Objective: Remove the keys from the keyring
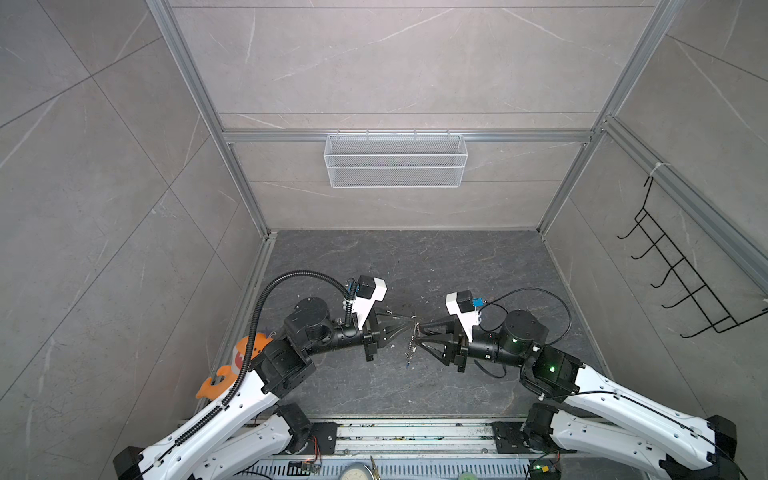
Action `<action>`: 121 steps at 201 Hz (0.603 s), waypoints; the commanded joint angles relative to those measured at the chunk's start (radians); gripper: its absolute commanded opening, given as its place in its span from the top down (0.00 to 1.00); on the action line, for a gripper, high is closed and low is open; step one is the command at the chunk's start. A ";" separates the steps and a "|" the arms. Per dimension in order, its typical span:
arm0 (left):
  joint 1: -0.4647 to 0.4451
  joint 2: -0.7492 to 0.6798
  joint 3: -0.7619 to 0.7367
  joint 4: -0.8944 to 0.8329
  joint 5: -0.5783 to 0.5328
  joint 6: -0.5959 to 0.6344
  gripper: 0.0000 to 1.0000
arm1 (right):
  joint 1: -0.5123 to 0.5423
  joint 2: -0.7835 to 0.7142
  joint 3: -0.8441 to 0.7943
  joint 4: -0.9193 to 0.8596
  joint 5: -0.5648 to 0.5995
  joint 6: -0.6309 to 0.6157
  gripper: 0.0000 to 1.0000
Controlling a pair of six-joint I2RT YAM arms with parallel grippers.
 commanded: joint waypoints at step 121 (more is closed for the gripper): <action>0.000 0.006 0.035 0.028 0.094 0.013 1.00 | 0.014 0.031 0.039 -0.011 0.057 -0.062 0.67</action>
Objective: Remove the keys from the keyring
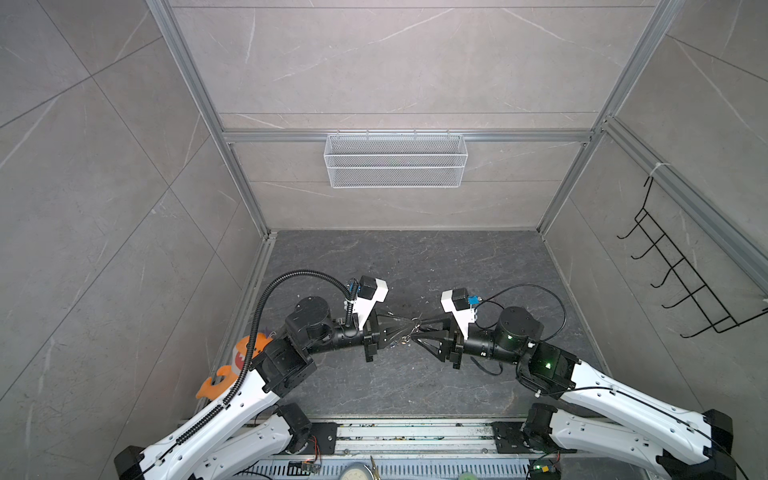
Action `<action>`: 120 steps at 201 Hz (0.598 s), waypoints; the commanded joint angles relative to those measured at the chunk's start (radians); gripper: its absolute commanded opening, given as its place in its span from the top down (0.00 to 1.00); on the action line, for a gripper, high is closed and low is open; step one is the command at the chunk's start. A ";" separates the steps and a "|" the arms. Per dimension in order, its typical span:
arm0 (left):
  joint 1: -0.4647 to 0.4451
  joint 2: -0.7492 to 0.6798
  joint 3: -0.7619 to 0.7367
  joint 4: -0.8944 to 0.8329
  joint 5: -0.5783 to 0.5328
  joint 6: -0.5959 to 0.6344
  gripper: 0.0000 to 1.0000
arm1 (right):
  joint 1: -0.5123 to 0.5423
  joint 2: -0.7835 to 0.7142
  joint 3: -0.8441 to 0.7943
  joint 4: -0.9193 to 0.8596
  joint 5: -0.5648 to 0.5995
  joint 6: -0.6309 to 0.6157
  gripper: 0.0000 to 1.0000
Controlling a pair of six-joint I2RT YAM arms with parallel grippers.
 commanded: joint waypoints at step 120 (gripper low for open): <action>-0.001 -0.019 0.054 -0.067 0.020 0.054 1.00 | 0.006 -0.061 0.026 -0.123 0.064 -0.071 0.94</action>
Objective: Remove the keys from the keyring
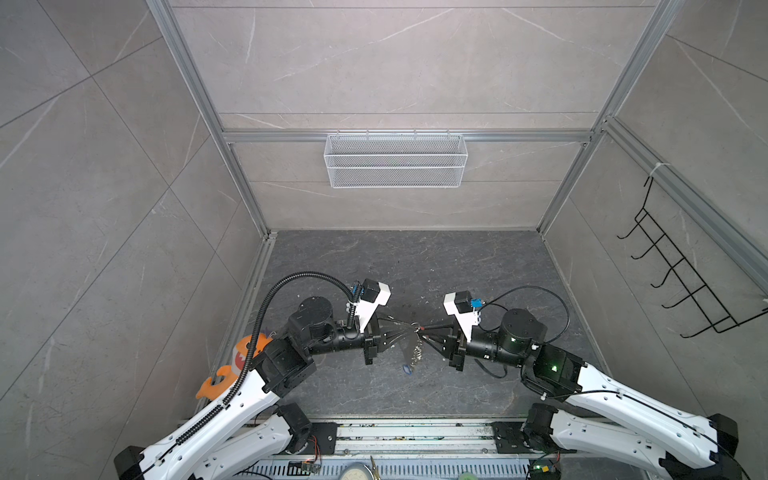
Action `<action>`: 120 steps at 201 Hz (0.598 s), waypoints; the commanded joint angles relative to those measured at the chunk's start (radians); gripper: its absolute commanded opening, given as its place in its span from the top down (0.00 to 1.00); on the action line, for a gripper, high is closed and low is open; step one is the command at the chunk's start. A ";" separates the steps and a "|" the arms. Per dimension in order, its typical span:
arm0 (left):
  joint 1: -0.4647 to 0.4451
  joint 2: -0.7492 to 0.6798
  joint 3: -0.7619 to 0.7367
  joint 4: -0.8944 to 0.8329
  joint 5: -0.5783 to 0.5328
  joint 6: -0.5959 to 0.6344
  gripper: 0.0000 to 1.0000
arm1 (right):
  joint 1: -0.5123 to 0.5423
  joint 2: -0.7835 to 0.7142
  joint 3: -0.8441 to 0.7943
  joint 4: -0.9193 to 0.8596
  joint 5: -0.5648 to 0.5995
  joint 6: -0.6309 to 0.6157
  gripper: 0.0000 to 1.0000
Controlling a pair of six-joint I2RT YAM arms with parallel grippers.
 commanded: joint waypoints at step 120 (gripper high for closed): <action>-0.001 -0.029 0.053 -0.029 0.055 0.053 1.00 | 0.002 -0.021 0.122 -0.169 0.018 -0.112 1.00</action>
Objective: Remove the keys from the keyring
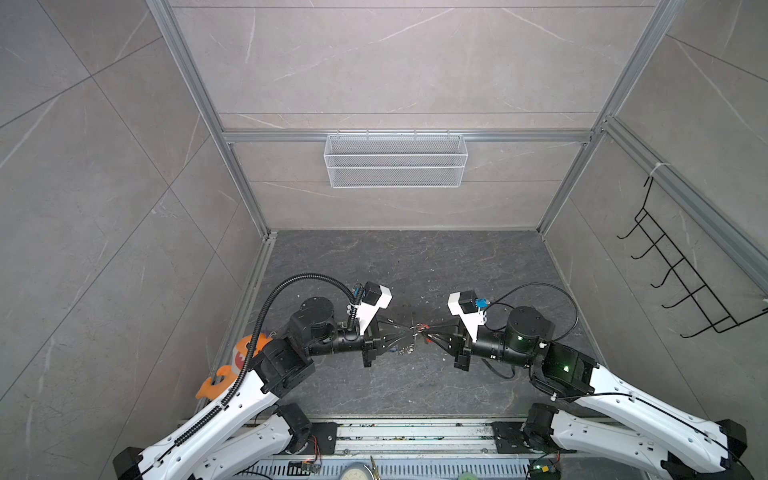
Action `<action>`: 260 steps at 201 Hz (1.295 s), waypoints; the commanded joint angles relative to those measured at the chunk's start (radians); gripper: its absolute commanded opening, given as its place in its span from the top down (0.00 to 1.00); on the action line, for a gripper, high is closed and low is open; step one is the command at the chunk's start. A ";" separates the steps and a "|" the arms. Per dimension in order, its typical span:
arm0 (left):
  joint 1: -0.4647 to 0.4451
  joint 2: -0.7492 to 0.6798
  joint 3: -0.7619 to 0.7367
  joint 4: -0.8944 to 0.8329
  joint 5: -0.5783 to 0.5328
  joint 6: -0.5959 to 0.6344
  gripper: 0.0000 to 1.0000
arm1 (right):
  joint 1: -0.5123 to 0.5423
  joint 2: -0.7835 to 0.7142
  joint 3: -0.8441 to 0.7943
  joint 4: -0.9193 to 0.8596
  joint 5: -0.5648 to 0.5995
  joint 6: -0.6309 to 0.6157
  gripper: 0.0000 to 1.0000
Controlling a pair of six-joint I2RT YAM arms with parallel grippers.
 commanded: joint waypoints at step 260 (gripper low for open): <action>-0.001 -0.052 -0.082 0.439 0.223 -0.185 1.00 | -0.001 0.065 0.115 -0.118 -0.217 -0.213 1.00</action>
